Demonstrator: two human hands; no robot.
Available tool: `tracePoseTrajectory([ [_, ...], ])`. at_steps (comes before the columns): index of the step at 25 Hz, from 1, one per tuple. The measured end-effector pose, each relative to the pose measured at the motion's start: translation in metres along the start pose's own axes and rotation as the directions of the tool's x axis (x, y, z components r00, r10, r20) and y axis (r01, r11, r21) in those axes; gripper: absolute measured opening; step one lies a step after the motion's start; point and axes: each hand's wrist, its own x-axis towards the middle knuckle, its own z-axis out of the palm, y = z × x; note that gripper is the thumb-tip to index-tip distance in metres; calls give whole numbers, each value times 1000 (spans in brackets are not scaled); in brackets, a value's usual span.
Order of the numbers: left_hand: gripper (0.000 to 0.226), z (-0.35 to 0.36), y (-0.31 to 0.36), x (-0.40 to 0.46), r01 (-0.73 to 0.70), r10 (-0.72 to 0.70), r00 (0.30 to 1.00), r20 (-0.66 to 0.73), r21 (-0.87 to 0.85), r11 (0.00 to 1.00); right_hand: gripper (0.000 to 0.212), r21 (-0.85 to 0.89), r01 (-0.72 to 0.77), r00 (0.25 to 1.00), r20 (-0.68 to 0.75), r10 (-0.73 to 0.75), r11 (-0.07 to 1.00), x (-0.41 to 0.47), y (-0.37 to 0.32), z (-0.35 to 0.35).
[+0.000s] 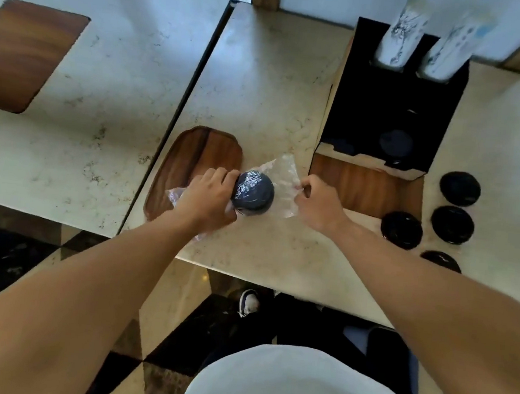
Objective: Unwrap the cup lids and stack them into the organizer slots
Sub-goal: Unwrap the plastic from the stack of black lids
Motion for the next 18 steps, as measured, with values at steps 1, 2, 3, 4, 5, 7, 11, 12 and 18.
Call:
tracePoseTrajectory([
  [1, 78, 2, 9, 4, -38, 38, 999, 5, 11, 999, 7, 12, -17, 1000, -21, 17, 1000, -9, 12, -6],
  [2, 76, 3, 18, 7, -74, 74, 997, 13, 15, 997, 6, 21, -37, 999, -37, 38, 999, -16, 23, -11],
  [3, 75, 3, 28, 13, -117, 117, 993, 26, 18, 993, 8, 39, -66, 996, -57, 68, 997, -24, 34, -17],
  [4, 74, 3, 38, 19, -160, 159, 986, 40, 24, 987, 13, 62, -98, 992, -79, 103, 993, -30, 45, -23],
  [5, 74, 3, 47, 25, -199, 197, 979, 49, 33, 980, 17, 80, -134, 985, -99, 142, 988, -35, 56, -27],
  [7, 76, 4, 66, 37, -261, 257, 964, 65, 53, 964, 22, 112, -199, 969, -128, 213, 974, -43, 76, -34],
  [11, 79, 16, 105, 50, -336, 323, 939, 117, 106, 936, 18, 196, -252, 948, -145, 282, 948, -58, 113, -48],
  [12, 80, 19, 114, 52, -348, 333, 933, 138, 109, 931, 19, 214, -271, 942, -139, 304, 938, -63, 122, -51],
  [18, 82, 31, 141, 59, -368, 341, 918, 202, 117, 922, 27, 217, -334, 926, -105, 362, 917, -71, 156, -63],
])
